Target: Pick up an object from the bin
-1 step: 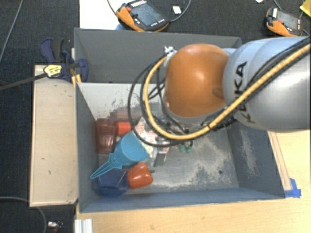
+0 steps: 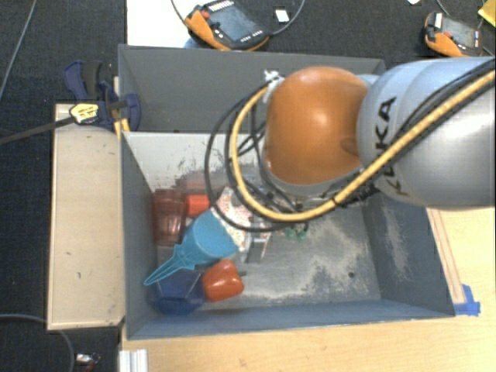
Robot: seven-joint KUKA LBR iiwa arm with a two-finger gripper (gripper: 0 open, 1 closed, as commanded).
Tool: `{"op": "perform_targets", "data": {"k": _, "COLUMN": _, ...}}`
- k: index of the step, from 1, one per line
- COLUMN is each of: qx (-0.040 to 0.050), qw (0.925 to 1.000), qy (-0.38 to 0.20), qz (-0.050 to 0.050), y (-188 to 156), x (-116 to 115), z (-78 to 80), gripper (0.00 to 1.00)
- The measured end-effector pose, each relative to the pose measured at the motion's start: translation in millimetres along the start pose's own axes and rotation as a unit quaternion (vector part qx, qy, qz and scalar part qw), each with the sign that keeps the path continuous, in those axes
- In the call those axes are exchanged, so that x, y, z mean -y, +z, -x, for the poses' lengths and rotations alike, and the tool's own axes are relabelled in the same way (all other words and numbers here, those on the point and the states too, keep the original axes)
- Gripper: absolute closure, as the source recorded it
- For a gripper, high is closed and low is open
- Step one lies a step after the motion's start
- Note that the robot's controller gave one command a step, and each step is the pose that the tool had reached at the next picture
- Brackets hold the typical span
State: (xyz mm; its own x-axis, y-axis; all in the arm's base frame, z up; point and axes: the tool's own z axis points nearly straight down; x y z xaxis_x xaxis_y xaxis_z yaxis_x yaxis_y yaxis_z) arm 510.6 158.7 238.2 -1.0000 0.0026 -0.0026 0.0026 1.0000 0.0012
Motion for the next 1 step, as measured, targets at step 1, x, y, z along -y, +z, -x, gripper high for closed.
{"op": "perform_targets", "data": {"k": 1, "qx": 0.0028, "qw": 0.9980, "qy": 0.062, "qz": 0.001, "y": 150.9, "x": 1.5, "z": 63.3, "gripper": 0.00}}
